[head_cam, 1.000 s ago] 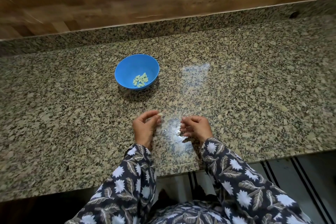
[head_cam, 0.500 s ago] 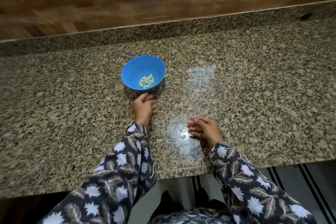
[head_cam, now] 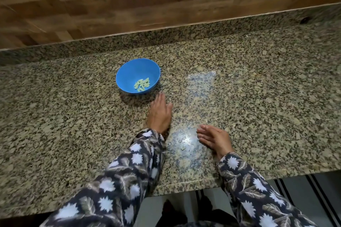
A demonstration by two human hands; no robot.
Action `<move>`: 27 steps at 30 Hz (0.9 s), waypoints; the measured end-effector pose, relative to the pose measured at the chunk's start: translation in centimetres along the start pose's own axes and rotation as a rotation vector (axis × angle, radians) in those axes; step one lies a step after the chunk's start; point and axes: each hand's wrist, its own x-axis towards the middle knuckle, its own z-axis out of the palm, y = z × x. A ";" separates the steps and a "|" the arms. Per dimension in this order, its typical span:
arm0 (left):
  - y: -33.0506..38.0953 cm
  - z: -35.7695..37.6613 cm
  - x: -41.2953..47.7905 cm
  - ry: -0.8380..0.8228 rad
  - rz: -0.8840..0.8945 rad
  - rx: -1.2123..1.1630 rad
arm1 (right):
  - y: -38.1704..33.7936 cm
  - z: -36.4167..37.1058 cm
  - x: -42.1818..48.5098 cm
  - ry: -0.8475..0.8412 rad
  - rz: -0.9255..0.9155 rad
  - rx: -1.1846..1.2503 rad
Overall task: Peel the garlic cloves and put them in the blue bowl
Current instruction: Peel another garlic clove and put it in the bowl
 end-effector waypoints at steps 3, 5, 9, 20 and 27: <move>-0.3 0.5 3.2 -0.046 -0.049 0.111 | -0.1 -1.3 -0.1 -0.008 0.036 0.064; -0.6 1.0 4.9 -0.077 -0.078 0.118 | -0.1 -2.0 0.0 -0.011 0.051 0.100; -0.6 1.5 5.1 -0.181 0.085 0.226 | -0.2 -2.7 0.1 -0.026 0.067 0.131; -1.7 1.1 -9.1 -0.130 0.250 -0.291 | -0.1 -2.2 -0.2 0.028 0.023 0.099; -7.0 -1.5 -9.9 0.270 -0.129 -0.046 | -0.1 -1.6 -0.3 0.056 -0.005 0.092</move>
